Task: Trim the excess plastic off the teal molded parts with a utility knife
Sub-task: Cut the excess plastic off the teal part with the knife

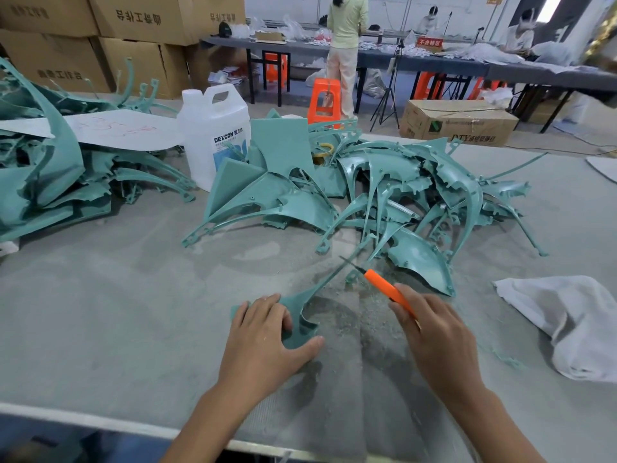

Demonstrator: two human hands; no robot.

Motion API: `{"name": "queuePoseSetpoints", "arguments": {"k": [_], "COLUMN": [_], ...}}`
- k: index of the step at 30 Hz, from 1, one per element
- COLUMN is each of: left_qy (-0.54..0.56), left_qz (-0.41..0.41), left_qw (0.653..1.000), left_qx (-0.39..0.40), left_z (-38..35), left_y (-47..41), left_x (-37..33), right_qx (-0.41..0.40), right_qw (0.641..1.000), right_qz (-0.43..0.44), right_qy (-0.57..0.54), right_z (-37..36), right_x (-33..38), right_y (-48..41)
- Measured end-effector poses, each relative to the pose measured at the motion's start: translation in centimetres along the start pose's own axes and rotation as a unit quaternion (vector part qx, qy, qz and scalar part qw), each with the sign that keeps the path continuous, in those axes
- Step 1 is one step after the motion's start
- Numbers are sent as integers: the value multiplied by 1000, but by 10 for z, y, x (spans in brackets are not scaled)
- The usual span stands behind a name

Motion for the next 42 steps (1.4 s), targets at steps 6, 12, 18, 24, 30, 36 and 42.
{"name": "queuePoseSetpoints", "arguments": {"k": [6,12,18,24,30,36,42], "left_qy": [-11,2,-7,-13,-18,9,-27], "left_qz": [0,-3,10,6,16,36,56], "left_qw": [1000,1000,1000,1000,1000,995,995], "left_qx": [-4,-5,-10,-11,14,91,78], "left_z": [1,3,4,4,4,30,66], "left_y": [-1,0,0,2,-2,8,15], "left_x": [-2,-2,-4,-3,-4,27,43], "right_qx": [38,96,102,229,109,98,22], "right_qw": [997,994,990,959,990,984,951], "right_qz": [37,57,38,64,45,-77,-187], "right_qy": [-61,15,84,157,74,-128,-246], "right_z": [-2,6,42,18,43,19,-5], "right_x": [30,42,43,65,36,22,16], "right_y": [14,-12,-61,-62,-62,-2,27]}}
Point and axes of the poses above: each hand's wrist, its own y-axis away from the middle knuckle, its own z-axis out of the back of the hand, x = y × z, the point moved 7 cm from there along -y, towards the middle knuckle, and after that the axes turned 3 degrees about -z, right-handed, at the moved point
